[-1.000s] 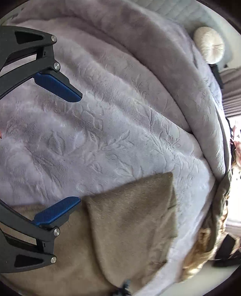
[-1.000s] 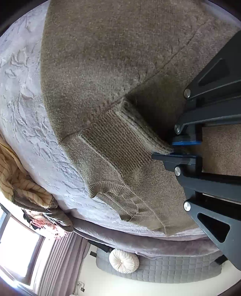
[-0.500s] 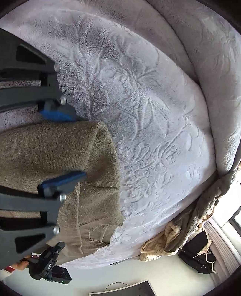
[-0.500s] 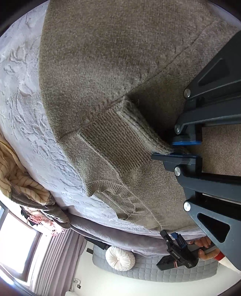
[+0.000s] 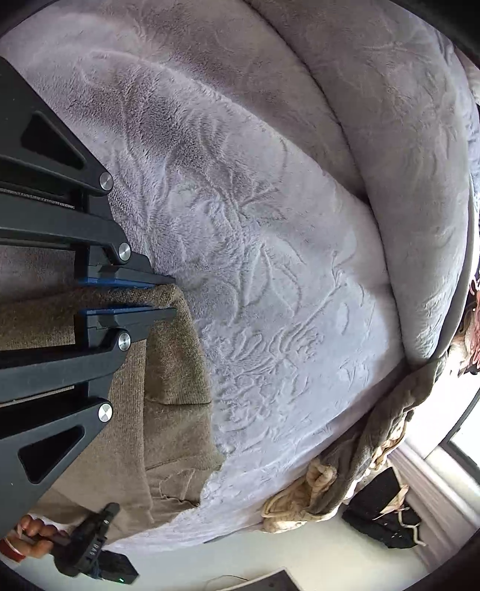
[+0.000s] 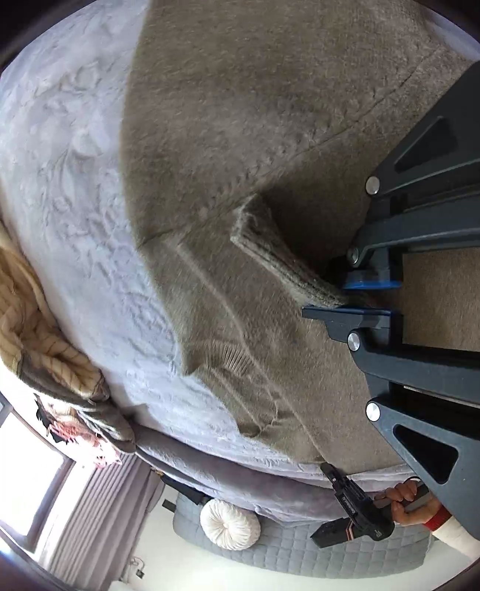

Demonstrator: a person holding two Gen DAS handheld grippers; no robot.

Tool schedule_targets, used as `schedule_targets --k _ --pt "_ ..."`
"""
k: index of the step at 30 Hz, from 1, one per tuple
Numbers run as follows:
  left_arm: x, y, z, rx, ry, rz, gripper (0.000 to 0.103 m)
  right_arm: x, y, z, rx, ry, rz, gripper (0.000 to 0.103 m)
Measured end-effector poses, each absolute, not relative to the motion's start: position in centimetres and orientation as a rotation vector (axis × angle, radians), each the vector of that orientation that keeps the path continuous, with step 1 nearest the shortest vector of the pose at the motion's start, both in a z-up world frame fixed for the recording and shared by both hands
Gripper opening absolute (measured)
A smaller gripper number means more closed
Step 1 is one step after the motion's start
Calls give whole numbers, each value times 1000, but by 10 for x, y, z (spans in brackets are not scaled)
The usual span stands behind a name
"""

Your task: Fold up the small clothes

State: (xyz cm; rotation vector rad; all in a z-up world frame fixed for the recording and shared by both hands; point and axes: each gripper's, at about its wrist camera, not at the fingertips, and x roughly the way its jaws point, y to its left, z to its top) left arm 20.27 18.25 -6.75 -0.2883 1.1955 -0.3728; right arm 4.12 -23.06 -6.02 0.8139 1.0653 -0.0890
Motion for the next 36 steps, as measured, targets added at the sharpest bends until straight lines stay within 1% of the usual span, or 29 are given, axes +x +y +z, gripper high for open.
schedule_targets --k 2,9,12,15,21,24,32,35,36 --pt "200 186 -64 -279 1186 -347 10 30 -236 -65 865 1046 -89 6" --pt "184 181 -39 -110 1179 -236 10 10 -248 -59 971 1037 -147 12" --pt "172 183 -31 -101 1180 -233 10 7 -250 -54 989 1023 -170 12" --pt "155 182 -24 -63 1163 -213 10 6 -253 -50 997 1019 -192 8" --pt "131 173 -26 -19 1168 -194 10 -8 -248 -59 1013 1036 -236 8" --pt "125 172 -27 -40 1180 -193 10 -15 -248 -62 1048 1021 -249 8" --pt "97 170 -24 -60 1178 -186 10 -30 -227 -42 972 1085 -191 9" --pt "84 167 -28 -53 1205 -186 11 -40 -214 -38 946 1122 -157 10" --pt "79 167 -31 -52 1224 -178 15 -43 -210 -38 936 1136 -146 12"
